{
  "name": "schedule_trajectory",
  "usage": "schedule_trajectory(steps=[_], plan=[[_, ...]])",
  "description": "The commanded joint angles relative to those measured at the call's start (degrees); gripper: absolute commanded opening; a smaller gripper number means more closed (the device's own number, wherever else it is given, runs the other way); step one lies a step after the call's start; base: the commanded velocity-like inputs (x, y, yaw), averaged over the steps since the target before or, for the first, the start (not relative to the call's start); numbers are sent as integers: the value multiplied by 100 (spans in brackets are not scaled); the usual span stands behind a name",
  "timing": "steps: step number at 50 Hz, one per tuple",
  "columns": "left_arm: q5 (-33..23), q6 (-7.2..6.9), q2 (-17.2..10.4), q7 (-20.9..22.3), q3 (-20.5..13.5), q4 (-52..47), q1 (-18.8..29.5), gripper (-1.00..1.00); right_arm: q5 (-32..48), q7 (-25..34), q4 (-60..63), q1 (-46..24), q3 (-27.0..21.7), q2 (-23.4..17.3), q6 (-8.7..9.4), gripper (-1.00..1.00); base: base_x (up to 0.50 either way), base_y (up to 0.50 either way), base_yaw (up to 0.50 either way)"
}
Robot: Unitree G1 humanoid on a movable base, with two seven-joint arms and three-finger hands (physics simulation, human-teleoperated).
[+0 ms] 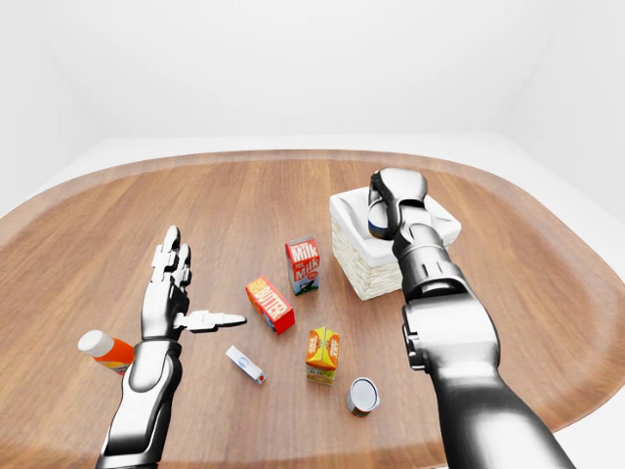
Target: Pick up the alphabet soup and the tomato sauce, and put them in the basket.
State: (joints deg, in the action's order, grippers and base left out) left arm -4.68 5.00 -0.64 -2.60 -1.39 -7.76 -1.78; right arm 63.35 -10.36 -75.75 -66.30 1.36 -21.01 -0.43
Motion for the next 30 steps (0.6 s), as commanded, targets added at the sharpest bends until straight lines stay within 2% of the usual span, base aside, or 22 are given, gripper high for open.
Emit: schedule_trajectory(steps=[1,13,21,22,30], plan=[[132,0,2,29,-60,-16,-14,100,-99,-194,67,15,-30,-38,40,-100,0,0,0],[138,0,0,33,-57,-86,-44,100,-130,-254,65,41,-31,-53,34,-100,0,0,0],[138,0,2,36,-57,-35,-55,100,-145,-222,59,38,-35,-50,97,-100,0,0,0],[143,0,-4,41,-63,-48,-39,100,-127,-162,42,42,-16,-46,97,100,0,0,0],[135,0,6,34,-55,27,-59,100,-89,-122,46,33,-4,-31,112,100,0,0,0]])
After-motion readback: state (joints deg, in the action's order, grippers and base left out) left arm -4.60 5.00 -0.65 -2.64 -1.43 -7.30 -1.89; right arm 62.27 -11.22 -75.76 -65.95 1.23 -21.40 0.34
